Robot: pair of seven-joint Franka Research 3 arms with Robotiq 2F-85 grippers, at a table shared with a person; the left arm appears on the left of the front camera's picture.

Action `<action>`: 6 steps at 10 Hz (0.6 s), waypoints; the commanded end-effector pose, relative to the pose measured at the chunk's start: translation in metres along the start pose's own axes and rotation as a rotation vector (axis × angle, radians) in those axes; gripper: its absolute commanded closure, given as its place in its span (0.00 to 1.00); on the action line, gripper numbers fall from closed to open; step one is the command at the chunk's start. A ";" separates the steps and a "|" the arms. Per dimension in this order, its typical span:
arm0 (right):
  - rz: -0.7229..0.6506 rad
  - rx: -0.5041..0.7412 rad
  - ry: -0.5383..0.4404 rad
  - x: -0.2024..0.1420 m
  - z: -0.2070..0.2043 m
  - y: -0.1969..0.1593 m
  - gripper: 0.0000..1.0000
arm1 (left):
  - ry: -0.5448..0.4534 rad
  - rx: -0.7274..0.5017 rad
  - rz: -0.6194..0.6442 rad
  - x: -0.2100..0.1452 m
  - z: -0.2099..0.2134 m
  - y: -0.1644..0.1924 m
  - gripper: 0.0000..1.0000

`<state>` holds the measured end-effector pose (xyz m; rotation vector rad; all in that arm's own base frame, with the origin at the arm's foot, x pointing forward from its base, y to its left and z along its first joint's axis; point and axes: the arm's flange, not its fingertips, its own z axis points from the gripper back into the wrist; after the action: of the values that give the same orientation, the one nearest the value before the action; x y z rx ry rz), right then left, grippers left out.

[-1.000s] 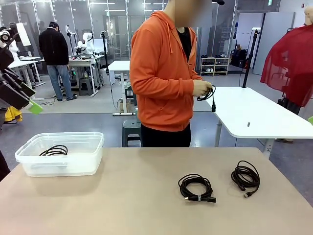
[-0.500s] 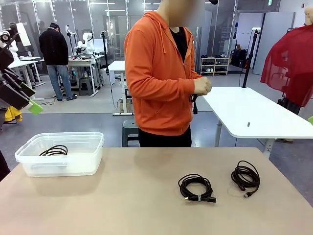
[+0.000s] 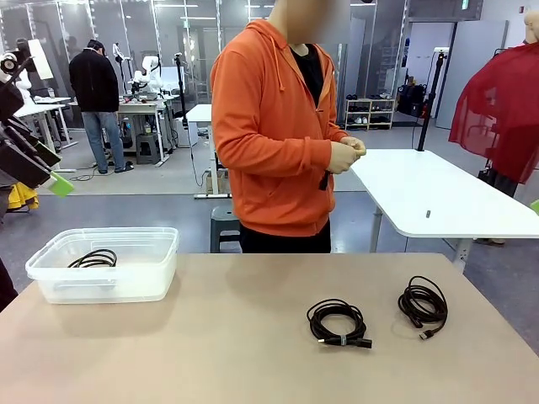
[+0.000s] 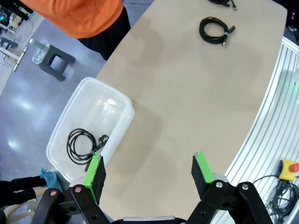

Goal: Organize and store the cables.
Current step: Place the Power Cable into the Organizing box.

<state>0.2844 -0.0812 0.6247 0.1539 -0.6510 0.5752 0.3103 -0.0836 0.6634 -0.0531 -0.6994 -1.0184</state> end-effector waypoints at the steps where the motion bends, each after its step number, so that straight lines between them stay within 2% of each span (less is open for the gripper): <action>1: 0.003 -0.001 0.000 -0.002 0.001 0.000 0.00 | 0.009 0.007 0.014 0.001 0.000 0.000 0.07; 6: 0.003 -0.001 0.000 -0.002 0.001 0.000 0.00 | 0.009 0.007 0.014 0.001 0.000 0.000 0.07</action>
<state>0.2844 -0.0812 0.6247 0.1539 -0.6510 0.5752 0.3104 -0.0835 0.6633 -0.0514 -0.6989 -1.0184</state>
